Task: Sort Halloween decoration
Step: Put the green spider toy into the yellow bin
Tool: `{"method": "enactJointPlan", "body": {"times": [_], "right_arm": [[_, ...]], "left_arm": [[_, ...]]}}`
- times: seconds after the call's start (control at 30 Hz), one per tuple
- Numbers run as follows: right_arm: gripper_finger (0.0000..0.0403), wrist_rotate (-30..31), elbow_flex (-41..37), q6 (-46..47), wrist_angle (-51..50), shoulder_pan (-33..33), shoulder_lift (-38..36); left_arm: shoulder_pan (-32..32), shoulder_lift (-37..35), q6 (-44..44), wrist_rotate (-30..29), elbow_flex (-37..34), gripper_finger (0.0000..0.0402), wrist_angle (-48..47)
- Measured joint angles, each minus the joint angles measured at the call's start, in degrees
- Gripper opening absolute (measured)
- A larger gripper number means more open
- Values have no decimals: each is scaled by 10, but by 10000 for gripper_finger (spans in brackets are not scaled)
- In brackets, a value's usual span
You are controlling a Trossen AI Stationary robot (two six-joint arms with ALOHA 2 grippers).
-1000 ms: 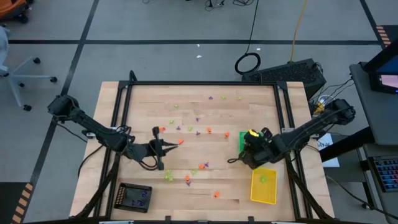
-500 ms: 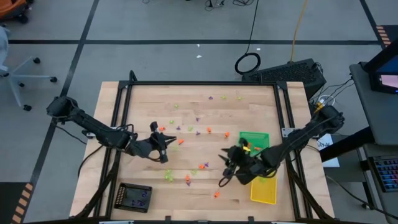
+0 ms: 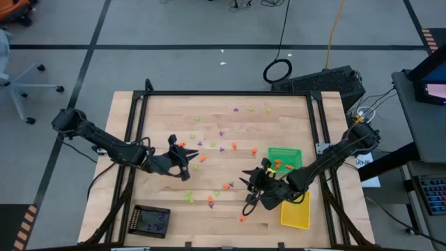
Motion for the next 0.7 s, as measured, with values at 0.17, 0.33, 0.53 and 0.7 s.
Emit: {"method": "enactJointPlan", "body": {"times": [0.17, 0.33, 0.53, 0.7], "right_arm": [[118, 1, 0, -6, 1, 0, -2], [118, 1, 0, -6, 1, -6, -3], [118, -1, 0, -1, 1, -8, -3], [118, -2, 0, -1, 1, -1, -3]], "left_arm": [[21, 0, 0, 2, 0, 70, -20], [82, 0, -51, 116, 52, 73, -138], [166, 4, -25, 166, 111, 73, -300], [252, 13, 18, 234, 116, 73, -360]]}}
